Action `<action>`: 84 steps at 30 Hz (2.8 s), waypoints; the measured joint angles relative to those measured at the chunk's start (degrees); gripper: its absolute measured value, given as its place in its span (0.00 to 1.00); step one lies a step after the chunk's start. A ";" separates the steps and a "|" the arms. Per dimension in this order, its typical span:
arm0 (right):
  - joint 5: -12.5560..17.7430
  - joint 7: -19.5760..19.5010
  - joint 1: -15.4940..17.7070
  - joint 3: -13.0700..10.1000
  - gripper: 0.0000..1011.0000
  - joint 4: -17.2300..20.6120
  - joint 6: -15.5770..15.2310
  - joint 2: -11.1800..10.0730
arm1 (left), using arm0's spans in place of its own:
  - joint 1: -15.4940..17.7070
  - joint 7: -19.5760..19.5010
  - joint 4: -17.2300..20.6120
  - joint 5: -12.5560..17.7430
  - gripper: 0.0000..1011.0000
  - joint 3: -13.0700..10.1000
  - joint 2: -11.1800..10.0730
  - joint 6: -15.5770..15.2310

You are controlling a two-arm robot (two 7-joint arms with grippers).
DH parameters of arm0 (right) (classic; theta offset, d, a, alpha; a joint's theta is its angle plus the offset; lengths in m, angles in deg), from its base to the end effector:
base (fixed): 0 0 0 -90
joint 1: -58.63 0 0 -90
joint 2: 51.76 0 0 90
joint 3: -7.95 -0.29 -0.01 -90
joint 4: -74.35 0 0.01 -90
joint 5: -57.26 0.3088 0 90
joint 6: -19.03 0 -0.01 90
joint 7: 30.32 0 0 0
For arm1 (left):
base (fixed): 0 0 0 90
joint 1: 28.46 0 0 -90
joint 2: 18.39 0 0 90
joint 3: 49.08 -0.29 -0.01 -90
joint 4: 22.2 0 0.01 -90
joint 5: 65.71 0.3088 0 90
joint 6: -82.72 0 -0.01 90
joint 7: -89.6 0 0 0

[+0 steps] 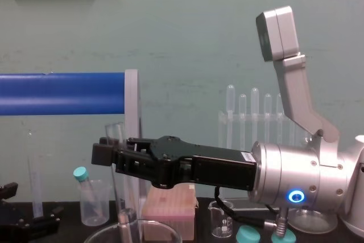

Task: Hold the test tube with one hand and immerse one end into the beaker, then return it to the test tube rack.

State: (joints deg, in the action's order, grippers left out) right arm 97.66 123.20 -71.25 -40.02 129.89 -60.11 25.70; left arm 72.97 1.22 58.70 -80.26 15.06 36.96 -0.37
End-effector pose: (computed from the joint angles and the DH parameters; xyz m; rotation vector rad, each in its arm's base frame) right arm 0.4769 0.0705 -0.2592 0.1301 -0.0108 -0.0473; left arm 0.3581 0.0827 -0.3023 0.3045 -0.2851 1.2480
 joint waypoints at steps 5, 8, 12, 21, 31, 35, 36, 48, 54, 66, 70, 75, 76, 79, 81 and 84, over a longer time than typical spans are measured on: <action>0.00 0.00 0.00 0.00 0.22 0.00 0.00 0.00 | 0.00 0.00 0.00 0.00 0.99 0.00 0.00 0.00; 0.00 0.00 0.00 0.00 0.22 0.00 0.00 0.00 | 0.00 0.00 0.00 0.00 0.99 0.00 0.00 0.00; 0.00 0.00 0.00 0.00 0.22 0.00 0.00 0.00 | 0.00 0.00 0.00 0.00 0.99 0.00 0.00 0.00; 0.02 0.03 0.00 -0.09 0.22 -0.01 0.10 0.02 | 0.00 0.00 0.00 0.00 0.99 0.00 0.00 0.00; 0.98 0.81 0.38 -1.38 0.22 2.24 1.57 -0.53 | 0.00 0.00 0.00 0.00 0.99 0.00 0.00 0.00; 1.72 0.17 0.97 -2.42 0.22 5.31 2.08 -1.53 | 0.00 0.00 0.00 0.00 0.99 0.00 0.00 0.00; 1.72 0.17 0.97 -2.42 0.22 5.31 2.08 -1.53 | 0.00 0.00 0.00 0.00 0.99 0.00 0.00 0.00; 5.47 -4.79 3.77 -8.47 0.22 16.38 5.12 -5.64 | 0.00 0.00 0.00 0.00 0.99 0.00 0.00 0.00; 5.28 -10.55 6.91 -12.51 0.22 22.02 6.09 -9.70 | 0.00 0.00 0.00 0.00 0.99 0.00 0.00 0.00; 3.95 -22.34 18.87 -20.34 0.22 33.21 2.44 -19.23 | 0.00 0.00 0.00 0.00 0.99 0.00 0.00 0.00; 3.23 -25.37 23.17 -22.68 0.22 36.11 0.72 -21.81 | 0.00 0.00 0.00 0.00 0.99 0.00 0.00 0.00; 2.27 -27.17 26.11 -24.00 0.22 37.66 -0.69 -23.32 | 0.00 0.00 0.00 0.00 0.99 0.00 0.00 0.00; 2.05 -27.43 26.51 -24.14 0.22 37.76 -0.94 -23.48 | 0.00 0.00 0.00 0.00 0.99 0.00 0.00 0.00; 1.46 -28.03 27.71 -24.57 0.22 37.82 -1.83 -23.90 | 0.00 0.00 0.00 0.00 0.99 0.00 0.00 0.00; 1.18 -28.18 28.34 -24.76 0.22 37.73 -2.41 -24.01 | 0.00 0.00 0.00 0.00 0.99 0.00 0.00 0.00; 0.98 -28.18 28.76 -24.98 0.22 37.49 -2.90 -24.00 | 0.00 0.00 0.00 0.00 0.99 0.00 0.00 0.00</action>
State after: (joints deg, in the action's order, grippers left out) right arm 98.64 95.02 -42.49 -65.00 167.37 -63.01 1.70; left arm 72.97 1.22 58.70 -80.26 15.05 36.96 -0.37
